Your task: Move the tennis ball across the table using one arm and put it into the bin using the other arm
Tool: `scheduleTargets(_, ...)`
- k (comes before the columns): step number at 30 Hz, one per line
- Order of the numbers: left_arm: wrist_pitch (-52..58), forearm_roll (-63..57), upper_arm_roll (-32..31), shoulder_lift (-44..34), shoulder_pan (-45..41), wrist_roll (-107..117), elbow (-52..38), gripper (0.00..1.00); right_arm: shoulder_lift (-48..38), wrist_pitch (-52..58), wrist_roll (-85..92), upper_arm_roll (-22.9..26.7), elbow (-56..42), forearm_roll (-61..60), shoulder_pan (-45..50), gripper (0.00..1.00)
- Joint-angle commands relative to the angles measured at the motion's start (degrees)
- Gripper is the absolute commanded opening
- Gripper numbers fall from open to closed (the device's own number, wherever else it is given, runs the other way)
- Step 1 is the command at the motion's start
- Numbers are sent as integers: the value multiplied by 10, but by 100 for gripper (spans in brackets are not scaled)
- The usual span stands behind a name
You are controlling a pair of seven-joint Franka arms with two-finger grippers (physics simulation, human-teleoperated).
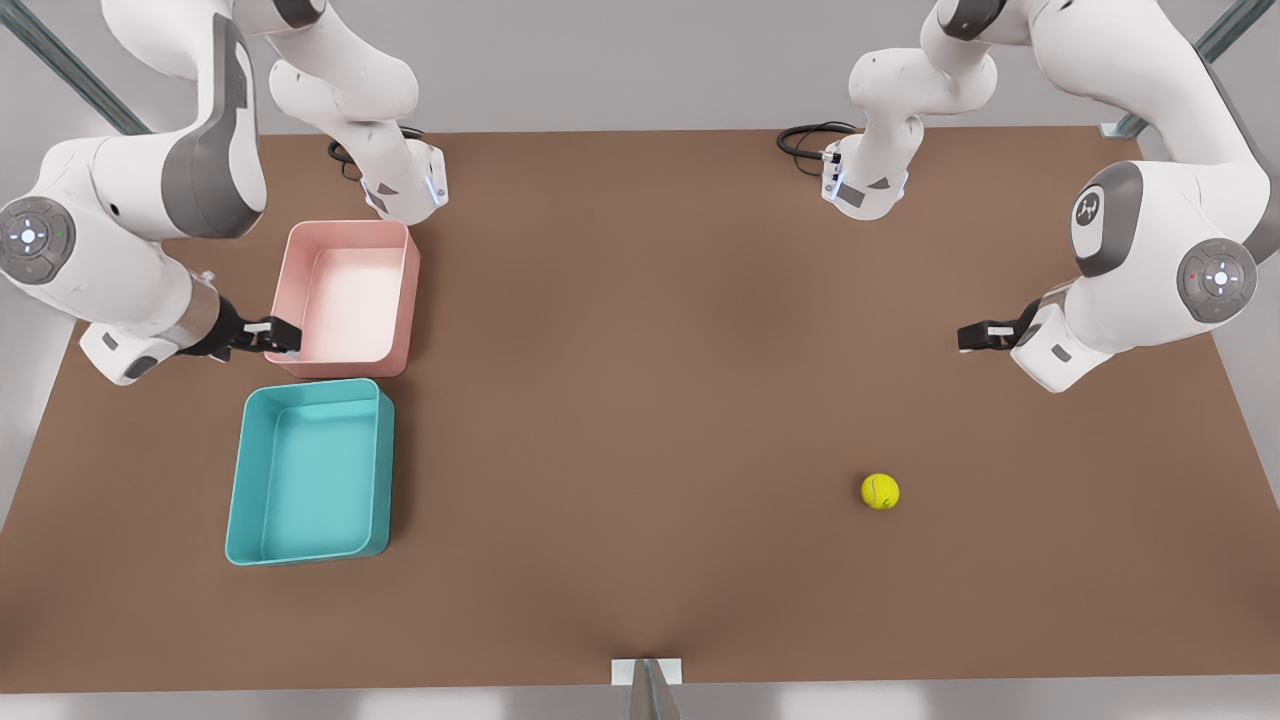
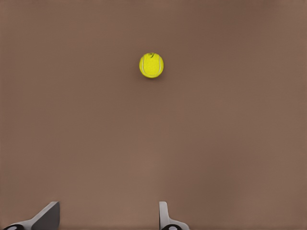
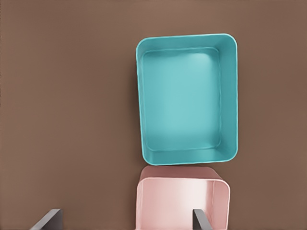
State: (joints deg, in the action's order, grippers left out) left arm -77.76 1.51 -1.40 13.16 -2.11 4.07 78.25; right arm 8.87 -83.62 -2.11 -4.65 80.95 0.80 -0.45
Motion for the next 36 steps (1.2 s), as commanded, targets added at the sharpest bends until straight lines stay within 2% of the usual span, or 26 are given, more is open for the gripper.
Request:
scheduleTargets(1, -1, 0, 0, 0, 0, 7, 0, 100, -1, 1, -6, 0, 0, 1, -2, 100)
scheduleTargets(4, -1, 17, 1, 18, 1, 4, -3, 100, 0, 1, -6, 1, 0, 1, -3, 100)
scheduleTargets(5, -43, 13, 0, 68, 1, -47, -22, 69, 0, 1, -6, 1, 1, 0, -3, 100)
scheduleTargets(6, -78, 13, 2, 152, 3, -79, -93, 35, 0, 1, -6, 1, 2, 0, -2, 100)
scheduleTargets(7, -78, 12, 2, 225, 4, -80, -164, 21, 0, 1, -5, 1, 4, -5, -5, 100)
scheduleTargets(8, -121, 12, 2, 264, 4, -109, -171, 21, -1, 1, -5, 1, 5, 0, -3, 100)
scheduleTargets(9, -174, 11, 2, 282, 12, -236, -145, 21, -2, 1, -5, 2, 5, 0, -3, 100)
scheduleTargets(11, -362, 9, 5, 297, 38, -606, -44, 21, -6, 1, -6, 2, 11, -2, -7, 100)
scheduleTargets(13, -456, 2, 4, 297, 34, -795, 30, 21, -5, -1, -6, 3, 11, -2, -7, 100)
scheduleTargets(17, -466, 1, 3, 320, 47, -1059, 40, 21, -3, -6, -6, 2, 11, -2, -5, 100)
scheduleTargets(21, -463, -26, -5, 315, 49, -1109, 42, 21, -1, -6, -3, 1, 11, -2, -4, 100)
scheduleTargets(25, -461, -71, -26, 311, 48, -968, 51, 21, -1, -6, 8, 1, 18, 0, -6, 100)
scheduleTargets(28, -455, -142, -39, 319, 48, -948, 52, 21, -1, -6, 16, 1, 18, -3, -6, 100)
scheduleTargets(36, -457, -150, -39, 346, 48, -913, 59, 21, -2, -5, 17, 2, 22, -4, -6, 100)
